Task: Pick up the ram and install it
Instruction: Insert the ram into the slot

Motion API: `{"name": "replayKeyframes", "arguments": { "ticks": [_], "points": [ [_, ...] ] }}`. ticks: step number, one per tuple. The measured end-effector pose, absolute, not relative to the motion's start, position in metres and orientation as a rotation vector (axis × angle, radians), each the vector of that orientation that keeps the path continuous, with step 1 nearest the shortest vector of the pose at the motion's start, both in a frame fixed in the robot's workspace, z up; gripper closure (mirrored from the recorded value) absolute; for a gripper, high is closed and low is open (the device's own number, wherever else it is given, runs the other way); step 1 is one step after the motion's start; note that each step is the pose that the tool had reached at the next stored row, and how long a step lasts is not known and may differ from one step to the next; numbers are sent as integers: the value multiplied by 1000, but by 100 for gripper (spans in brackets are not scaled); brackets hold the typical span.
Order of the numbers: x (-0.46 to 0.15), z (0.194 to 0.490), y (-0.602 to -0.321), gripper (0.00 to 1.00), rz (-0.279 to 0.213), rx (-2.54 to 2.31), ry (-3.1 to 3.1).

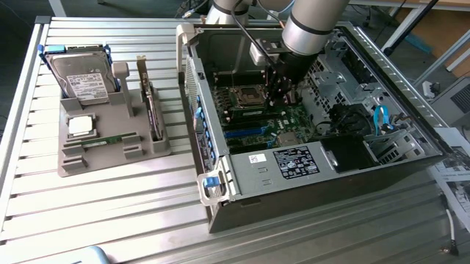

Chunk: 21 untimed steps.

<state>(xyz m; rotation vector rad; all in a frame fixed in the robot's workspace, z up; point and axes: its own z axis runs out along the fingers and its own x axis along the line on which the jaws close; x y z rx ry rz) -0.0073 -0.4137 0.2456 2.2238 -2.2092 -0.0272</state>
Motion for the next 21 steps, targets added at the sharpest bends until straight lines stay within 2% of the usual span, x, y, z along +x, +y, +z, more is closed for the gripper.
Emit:
{"name": "replayKeyframes", "arguments": {
  "ticks": [21],
  "points": [
    [-9,244,-413,88,-17,2225,-2219]
  ]
}}
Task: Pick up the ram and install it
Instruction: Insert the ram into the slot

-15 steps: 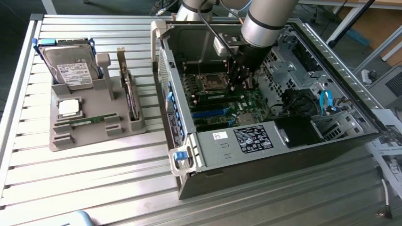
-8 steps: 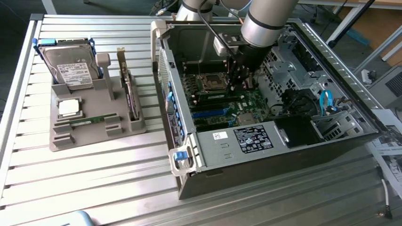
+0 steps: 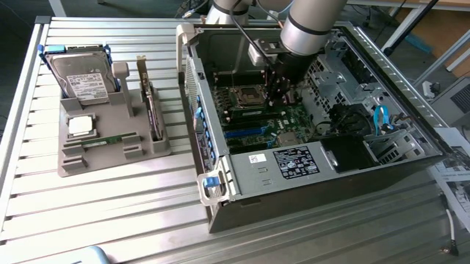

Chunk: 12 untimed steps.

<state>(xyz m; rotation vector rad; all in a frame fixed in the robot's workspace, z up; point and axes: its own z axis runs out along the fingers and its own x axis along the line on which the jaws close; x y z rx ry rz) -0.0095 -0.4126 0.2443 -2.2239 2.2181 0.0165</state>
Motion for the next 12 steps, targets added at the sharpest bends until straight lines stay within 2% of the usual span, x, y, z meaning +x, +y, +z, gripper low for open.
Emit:
{"name": "replayKeyframes", "arguments": {
  "ticks": [12],
  "points": [
    [-11,244,-413,88,16,-2196,2245]
  ]
}}
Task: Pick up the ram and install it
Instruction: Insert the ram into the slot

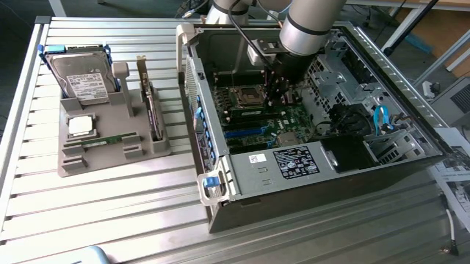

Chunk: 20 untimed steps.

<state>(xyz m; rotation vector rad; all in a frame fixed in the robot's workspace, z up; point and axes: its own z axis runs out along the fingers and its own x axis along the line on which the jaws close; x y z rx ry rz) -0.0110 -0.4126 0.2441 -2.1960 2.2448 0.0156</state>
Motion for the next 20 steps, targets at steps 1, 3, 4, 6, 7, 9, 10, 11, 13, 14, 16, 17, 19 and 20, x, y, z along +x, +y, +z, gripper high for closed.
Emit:
{"name": "replayKeyframes", "arguments": {
  "ticks": [1,3,4,6,7,9,10,11,13,14,16,17,19,20],
  "points": [
    [-11,244,-413,88,16,-2196,2245],
    [-11,244,-413,88,16,-2199,2242],
    [-11,244,-413,88,16,-2202,2239],
    [-10,244,-413,88,16,-2211,2230],
    [-10,244,-413,88,16,-2214,2227],
    [-10,244,-413,88,16,-2219,2222],
    [-10,244,-413,88,16,-2220,2221],
    [-10,244,-413,88,16,-2220,2221],
    [-10,244,-413,88,16,-2221,2221],
    [-10,244,-413,88,16,-2221,2221],
    [-10,244,-413,88,15,-2220,2221],
    [-10,243,-413,88,15,-2221,2221],
    [-10,243,-413,88,15,-2220,2220],
    [-10,243,-413,88,15,-2220,2220]
  ]
}}
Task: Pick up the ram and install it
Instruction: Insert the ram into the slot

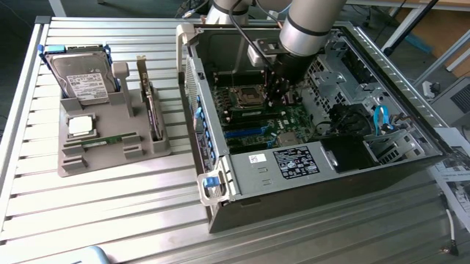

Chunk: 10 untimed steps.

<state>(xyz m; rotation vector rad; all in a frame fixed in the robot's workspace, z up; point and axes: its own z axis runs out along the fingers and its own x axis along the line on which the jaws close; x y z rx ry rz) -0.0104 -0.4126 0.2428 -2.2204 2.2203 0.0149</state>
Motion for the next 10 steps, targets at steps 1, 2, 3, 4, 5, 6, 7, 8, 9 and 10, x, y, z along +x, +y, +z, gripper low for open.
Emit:
{"name": "replayKeyframes", "arguments": {
  "ticks": [1,2,3,4,5,6,7,8,9,10],
  "points": [
    [-10,242,-413,88,15,-2220,2220],
    [-10,242,-413,88,15,-2220,2220],
    [-10,242,-413,88,15,-2220,2220],
    [-10,242,-413,88,15,-2220,2220],
    [-10,242,-413,88,15,-2220,2220],
    [-10,242,-413,88,15,-2220,2220],
    [-10,242,-413,88,15,-2220,2220],
    [-10,242,-413,88,15,-2220,2220],
    [-10,242,-413,88,15,-2220,2220],
    [-10,241,-413,88,15,-2220,2220]
  ]
}}
